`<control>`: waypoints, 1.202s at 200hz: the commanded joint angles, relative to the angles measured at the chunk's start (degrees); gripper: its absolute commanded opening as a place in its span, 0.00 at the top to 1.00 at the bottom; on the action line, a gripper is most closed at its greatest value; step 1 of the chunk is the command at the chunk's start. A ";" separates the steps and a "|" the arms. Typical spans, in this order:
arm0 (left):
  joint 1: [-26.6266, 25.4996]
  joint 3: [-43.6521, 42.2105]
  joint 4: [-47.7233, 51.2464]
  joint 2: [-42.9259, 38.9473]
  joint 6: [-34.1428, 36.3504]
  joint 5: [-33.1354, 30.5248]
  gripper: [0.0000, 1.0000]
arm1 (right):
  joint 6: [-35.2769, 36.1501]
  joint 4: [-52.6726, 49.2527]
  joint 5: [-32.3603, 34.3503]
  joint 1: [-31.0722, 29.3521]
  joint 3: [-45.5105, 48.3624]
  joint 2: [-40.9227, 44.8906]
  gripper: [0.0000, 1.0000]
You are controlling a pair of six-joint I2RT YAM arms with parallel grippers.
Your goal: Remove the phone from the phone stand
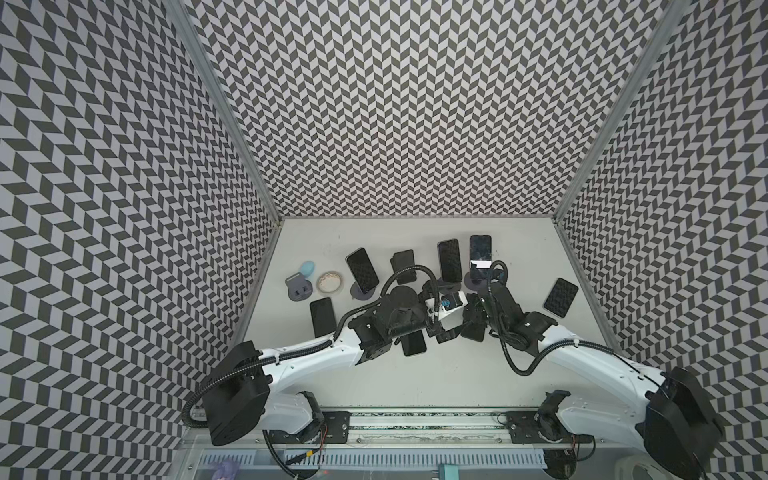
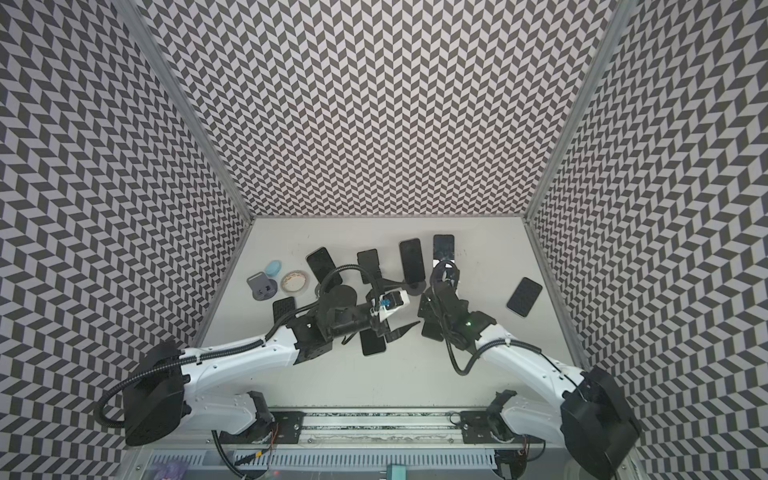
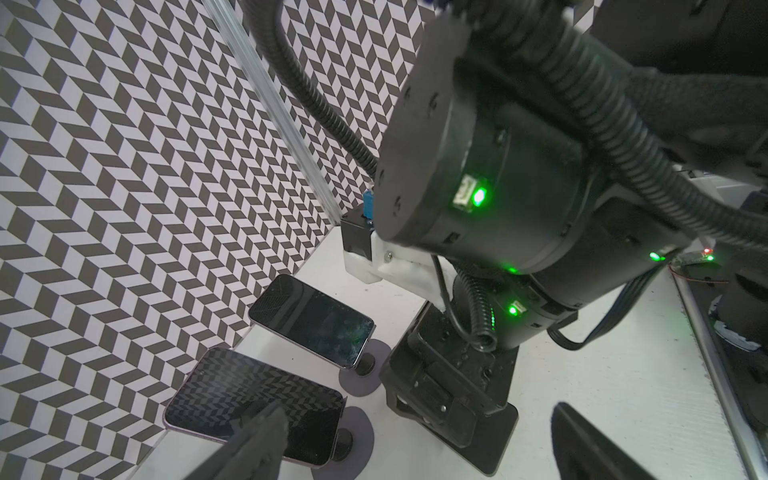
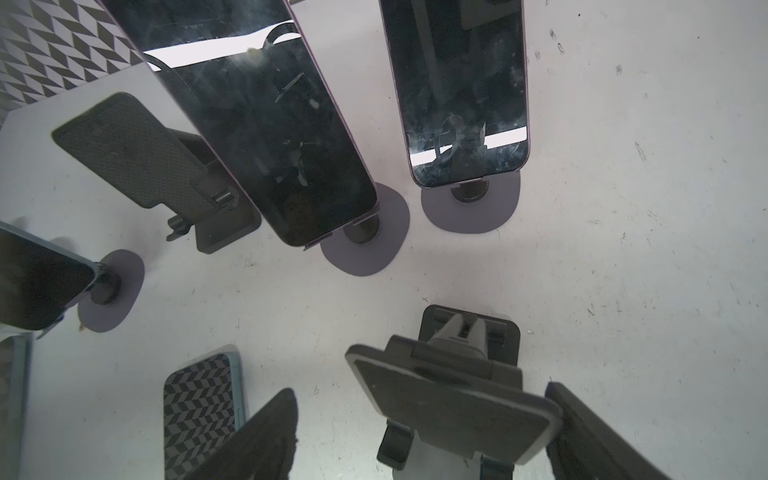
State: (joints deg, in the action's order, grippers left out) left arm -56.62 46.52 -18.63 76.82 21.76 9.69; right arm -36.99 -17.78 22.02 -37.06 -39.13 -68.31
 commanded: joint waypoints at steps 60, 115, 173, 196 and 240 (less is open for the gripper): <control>-0.11 1.07 0.87 0.26 0.39 -0.94 0.01 | -3.33 3.12 6.19 -0.30 -1.27 -6.68 0.13; -0.11 1.22 0.97 0.57 0.39 -1.10 0.01 | -3.36 2.14 7.77 -0.31 -1.56 -8.08 0.27; -0.12 1.20 1.25 0.99 0.34 -1.34 0.01 | -1.59 1.52 8.76 -0.30 -0.78 -4.44 0.41; -0.12 1.20 1.15 1.23 0.08 -1.02 0.01 | -0.39 1.42 9.37 0.08 -0.29 -3.11 0.41; -0.16 1.55 1.21 2.17 -0.53 0.07 0.02 | 5.13 5.83 10.24 4.71 1.68 -0.50 0.42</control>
State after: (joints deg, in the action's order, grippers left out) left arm -56.62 46.57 -17.93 78.17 21.52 8.73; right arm -35.75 -16.86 30.06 -35.57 -38.35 -70.83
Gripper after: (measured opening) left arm 0.985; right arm 0.683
